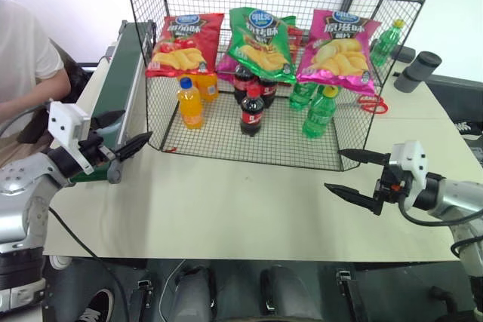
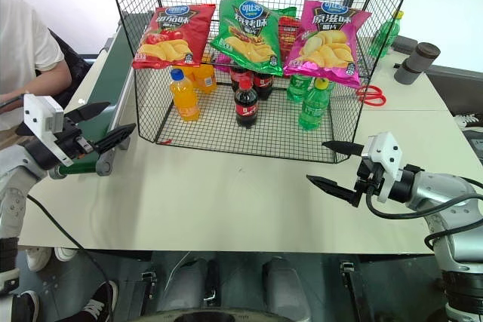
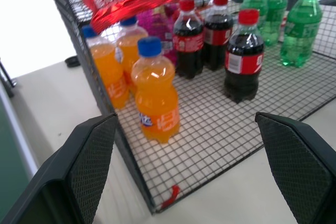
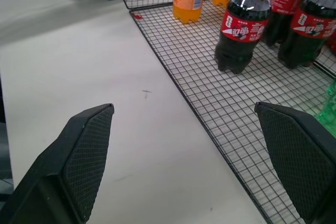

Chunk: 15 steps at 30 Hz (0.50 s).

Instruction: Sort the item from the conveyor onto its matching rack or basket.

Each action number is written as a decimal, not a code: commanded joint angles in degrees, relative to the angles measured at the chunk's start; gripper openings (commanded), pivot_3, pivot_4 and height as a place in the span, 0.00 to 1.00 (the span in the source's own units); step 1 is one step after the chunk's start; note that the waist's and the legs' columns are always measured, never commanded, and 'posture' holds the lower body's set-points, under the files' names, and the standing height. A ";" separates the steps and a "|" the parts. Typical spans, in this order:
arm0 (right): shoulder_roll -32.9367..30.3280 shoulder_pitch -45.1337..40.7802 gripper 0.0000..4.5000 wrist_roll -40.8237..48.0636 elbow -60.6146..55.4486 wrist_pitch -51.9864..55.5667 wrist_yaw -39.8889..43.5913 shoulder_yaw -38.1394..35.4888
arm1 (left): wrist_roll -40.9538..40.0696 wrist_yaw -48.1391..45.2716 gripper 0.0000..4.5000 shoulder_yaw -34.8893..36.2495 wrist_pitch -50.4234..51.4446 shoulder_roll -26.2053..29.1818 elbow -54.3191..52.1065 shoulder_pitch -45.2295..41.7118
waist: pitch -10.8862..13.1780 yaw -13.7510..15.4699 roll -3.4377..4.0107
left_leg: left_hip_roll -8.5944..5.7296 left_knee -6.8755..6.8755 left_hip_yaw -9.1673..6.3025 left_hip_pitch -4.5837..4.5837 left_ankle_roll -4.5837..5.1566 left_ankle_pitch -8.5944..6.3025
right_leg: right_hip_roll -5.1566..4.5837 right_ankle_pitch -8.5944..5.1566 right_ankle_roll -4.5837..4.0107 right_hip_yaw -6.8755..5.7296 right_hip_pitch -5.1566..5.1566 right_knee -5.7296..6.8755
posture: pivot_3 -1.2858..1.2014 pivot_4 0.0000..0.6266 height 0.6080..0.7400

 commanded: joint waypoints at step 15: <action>-0.06 0.31 1.00 -0.56 -0.52 -2.27 -1.43 -0.26 | -0.59 -3.13 1.00 0.61 -2.46 -0.05 0.89 -1.77 | 0.00 -0.03 0.00 | 0.00 0.01 0.02 0.00 0.00 0.00 | 0.00 0.00 0.00 0.01 0.00 0.01 | 0.52 0.24 1.00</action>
